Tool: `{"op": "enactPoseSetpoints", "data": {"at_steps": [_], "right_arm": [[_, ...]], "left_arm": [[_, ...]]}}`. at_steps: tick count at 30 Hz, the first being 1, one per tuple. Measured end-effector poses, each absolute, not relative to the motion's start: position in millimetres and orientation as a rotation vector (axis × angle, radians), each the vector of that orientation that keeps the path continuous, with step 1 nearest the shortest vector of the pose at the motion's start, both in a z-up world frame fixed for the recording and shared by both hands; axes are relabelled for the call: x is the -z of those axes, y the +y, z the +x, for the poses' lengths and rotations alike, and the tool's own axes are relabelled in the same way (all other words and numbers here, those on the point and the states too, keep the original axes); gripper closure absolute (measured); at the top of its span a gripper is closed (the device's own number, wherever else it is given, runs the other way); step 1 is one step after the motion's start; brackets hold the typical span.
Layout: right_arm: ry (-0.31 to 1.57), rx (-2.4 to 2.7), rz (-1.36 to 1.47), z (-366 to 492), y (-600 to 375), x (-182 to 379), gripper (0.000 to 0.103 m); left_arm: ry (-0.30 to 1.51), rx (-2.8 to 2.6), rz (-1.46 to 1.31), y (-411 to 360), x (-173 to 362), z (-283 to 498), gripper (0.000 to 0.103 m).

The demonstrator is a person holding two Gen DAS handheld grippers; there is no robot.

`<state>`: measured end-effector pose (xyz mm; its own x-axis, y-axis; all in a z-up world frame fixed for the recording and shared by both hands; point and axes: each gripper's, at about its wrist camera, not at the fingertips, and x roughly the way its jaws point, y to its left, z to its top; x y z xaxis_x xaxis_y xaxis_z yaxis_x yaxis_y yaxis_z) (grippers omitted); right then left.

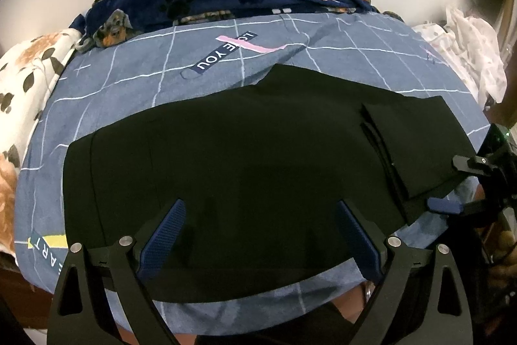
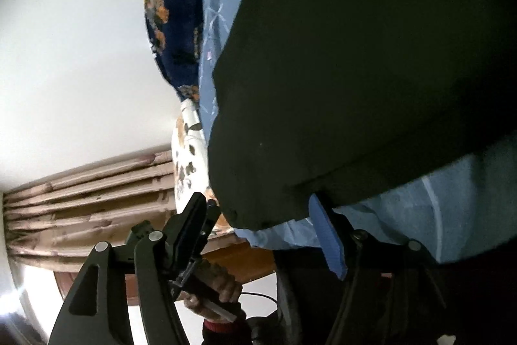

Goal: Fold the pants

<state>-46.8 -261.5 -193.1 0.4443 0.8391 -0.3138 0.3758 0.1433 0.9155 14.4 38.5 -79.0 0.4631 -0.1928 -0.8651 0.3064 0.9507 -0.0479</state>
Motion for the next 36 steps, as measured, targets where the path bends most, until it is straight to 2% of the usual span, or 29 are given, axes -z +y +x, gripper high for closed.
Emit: {"op": "enactPoseSetpoints", "data": {"at_steps": [9,11,12,13,14,15,16,26,34,36], "right_arm": [[1.078,-0.349,1.502,-45,-271,199,0.04],[1.074,-0.333,1.499,-43,-270,199,0.043],[1.076,-0.321,1.506,-43,-270,199,0.051],[1.079,-0.308,1.514,-44,-271,201,0.067],[1.094,-0.286,1.516,-44,-272,205,0.076],[1.11,-0.273,1.517,-45,-273,209,0.09],[1.121,-0.26,1.53,-46,-274,215,0.095],[1.107,-0.369,1.454,-50,-277,194,0.095],[1.187,-0.374,1.455,-59,-274,211,0.096],[1.189,-0.387,1.462,-58,-273,210,0.093]], "left_arm": [[1.065,0.32,0.12,36,82,14,0.01],[1.066,0.32,0.123,35,82,14,0.01],[1.066,0.32,0.124,35,82,14,0.01],[1.067,0.319,0.123,35,83,14,0.01],[1.069,0.318,0.121,35,83,14,0.01],[1.071,0.318,0.119,36,83,15,0.01],[1.072,0.317,0.116,37,83,15,0.01],[1.098,0.304,0.084,43,87,18,0.01],[1.114,0.294,0.094,42,91,19,0.01],[1.115,0.294,0.094,41,91,19,0.01]]}}
